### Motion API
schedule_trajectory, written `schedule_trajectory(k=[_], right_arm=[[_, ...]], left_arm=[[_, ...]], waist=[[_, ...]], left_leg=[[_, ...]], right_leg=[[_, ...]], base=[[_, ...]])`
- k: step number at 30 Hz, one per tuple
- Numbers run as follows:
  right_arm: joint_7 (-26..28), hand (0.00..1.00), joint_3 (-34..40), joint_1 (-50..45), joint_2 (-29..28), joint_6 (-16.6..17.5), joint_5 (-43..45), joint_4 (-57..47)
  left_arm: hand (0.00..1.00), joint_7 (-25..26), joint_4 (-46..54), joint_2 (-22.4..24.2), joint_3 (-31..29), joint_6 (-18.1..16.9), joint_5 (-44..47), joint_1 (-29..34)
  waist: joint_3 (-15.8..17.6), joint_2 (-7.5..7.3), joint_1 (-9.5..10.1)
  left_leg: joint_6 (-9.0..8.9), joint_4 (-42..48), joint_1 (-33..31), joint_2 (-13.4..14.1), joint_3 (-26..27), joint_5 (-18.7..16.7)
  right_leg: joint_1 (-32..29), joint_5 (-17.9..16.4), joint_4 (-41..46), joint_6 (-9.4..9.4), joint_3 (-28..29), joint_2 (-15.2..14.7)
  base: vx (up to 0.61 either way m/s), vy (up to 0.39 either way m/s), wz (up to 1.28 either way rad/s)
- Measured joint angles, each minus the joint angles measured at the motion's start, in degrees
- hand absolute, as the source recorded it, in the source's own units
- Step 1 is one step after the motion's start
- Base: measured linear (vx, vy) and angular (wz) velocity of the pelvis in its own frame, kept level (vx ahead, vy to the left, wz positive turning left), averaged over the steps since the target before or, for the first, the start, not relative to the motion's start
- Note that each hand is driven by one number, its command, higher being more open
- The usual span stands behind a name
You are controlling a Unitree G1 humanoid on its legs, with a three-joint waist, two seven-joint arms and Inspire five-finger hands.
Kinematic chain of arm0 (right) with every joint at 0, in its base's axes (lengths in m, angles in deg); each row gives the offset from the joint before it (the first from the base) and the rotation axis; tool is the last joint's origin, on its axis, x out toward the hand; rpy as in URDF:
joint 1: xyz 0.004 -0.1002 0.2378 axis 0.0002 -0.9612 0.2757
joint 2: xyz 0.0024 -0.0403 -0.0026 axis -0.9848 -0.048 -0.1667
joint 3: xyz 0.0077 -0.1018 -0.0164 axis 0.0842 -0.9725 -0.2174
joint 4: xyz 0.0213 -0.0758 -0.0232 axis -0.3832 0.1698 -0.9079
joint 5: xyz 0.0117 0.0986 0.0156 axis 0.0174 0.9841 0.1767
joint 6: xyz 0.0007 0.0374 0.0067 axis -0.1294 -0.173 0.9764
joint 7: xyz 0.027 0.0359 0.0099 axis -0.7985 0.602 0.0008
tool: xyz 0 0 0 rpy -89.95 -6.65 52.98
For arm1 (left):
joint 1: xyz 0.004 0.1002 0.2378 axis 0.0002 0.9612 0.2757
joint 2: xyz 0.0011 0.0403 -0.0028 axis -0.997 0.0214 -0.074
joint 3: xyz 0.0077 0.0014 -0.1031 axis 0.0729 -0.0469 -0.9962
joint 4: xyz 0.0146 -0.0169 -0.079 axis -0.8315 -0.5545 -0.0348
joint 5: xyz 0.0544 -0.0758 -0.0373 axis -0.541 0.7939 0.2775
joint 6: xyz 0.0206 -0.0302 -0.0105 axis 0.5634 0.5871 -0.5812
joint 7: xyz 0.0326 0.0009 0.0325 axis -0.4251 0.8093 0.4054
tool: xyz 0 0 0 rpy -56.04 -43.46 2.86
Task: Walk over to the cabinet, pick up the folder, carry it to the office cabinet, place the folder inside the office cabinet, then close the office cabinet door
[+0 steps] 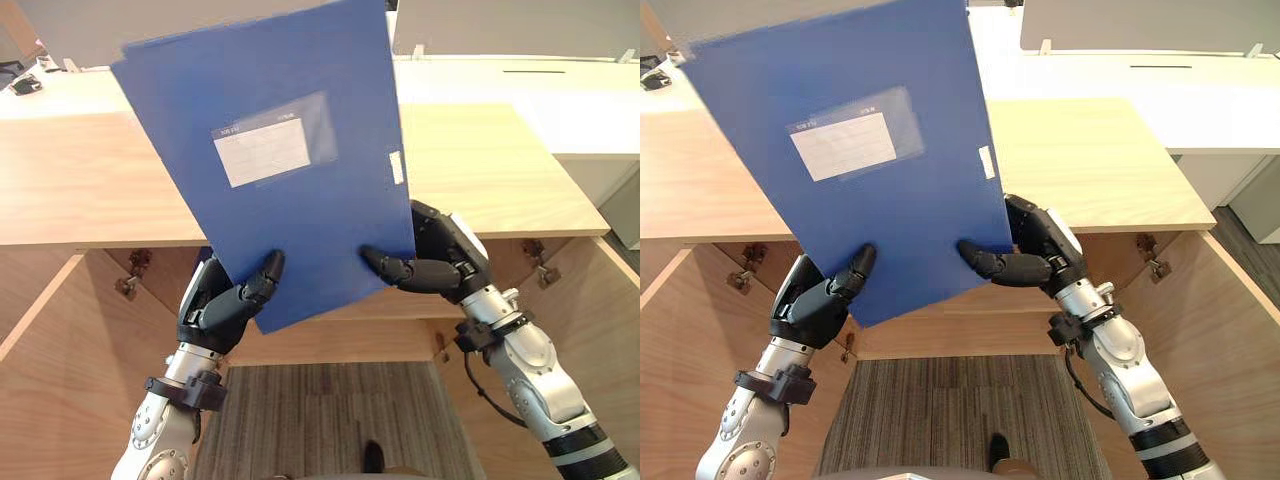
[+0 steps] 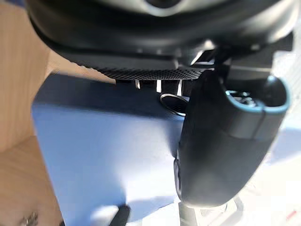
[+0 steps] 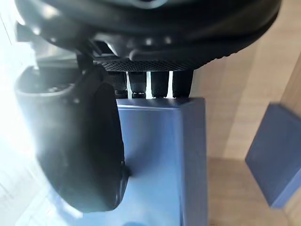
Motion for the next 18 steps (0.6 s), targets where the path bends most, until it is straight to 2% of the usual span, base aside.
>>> schedule_trajectory(k=[5,7,10,11,12,16,18], right_arm=[[-0.4,0.0,0.7,0.0,-5.4,0.0,-2.4,-0.1],[-0.6,0.0,1.6,-0.3,-8.2,-0.1,-4.9,-0.1],[-2.6,0.0,4.0,-0.8,-11.6,-0.4,-8.7,-0.1],[-2.8,0.0,4.5,-0.9,-12.1,-0.4,-9.0,-0.1],[-3.5,0.0,5.8,-1.3,-13.2,-0.4,-9.2,-0.1],[-5.5,0.0,9.0,-2.6,-15.8,-0.4,-9.8,-0.4],[-6.7,0.0,10.3,-2.6,-17.0,-0.4,-11.2,-1.1]], left_arm=[[1.0,1.7,0.0,5.5,-2.5,0.1,-10.7,0.0],[1.0,3.0,0.1,9.0,-4.4,0.1,-15.4,-0.1],[1.0,8.2,0.5,16.1,-9.9,-1.3,-23.7,-0.2],[1.0,9.4,0.5,17.2,-11.1,-1.6,-25.0,-0.1],[1.0,12.2,0.5,19.4,-14.5,-2.3,-27.5,0.0],[1.0,15.7,-2.3,21.6,-19.2,-3.8,-28.6,0.9],[1.0,15.9,-8.1,21.9,-20.4,-3.9,-28.5,2.3]], waist=[[-0.1,0.05,0.51],[-0.4,0.09,1.07],[-1.0,0.26,1.65],[-1.0,0.29,1.74],[-1.2,0.31,1.84],[-1.6,0.44,2.5],[-1.8,0.53,2.58]], left_leg=[[0.16,0.2,-0.4,-0.2,-0.8,0.1],[0.23,0.2,-0.5,-0.3,-0.9,0.2],[0.38,0.2,-0.8,-0.5,-1.6,0.3],[0.4,0.1,-0.9,-0.5,-1.7,0.3],[0.43,-0.1,-0.9,-0.6,-2.0,0.5],[0.45,-0.3,-0.8,-0.7,-2.3,0.7],[0.43,-0.4,-0.8,-0.8,-2.4,0.7]], right_leg=[[0.0,0.0,0.0,0.0,-0.7,-0.3],[0.0,0.0,0.0,0.0,-0.8,-0.4],[0.0,0.0,0.0,0.0,-1.4,-0.6],[0.0,0.0,0.0,0.0,-1.5,-0.6],[0.0,0.0,0.0,0.01,-1.7,-0.7],[0.2,0.0,0.0,0.02,-2.0,-0.8],[0.3,0.0,0.0,0.03,-2.0,-0.9]], base=[[-0.03,-0.005,0.09],[-0.03,-0.006,0.04],[-0.04,-0.009,0.11],[-0.04,-0.011,0.11],[-0.03,-0.01,0.08],[-0.03,-0.007,0.06],[-0.04,-0.003,0.03]])
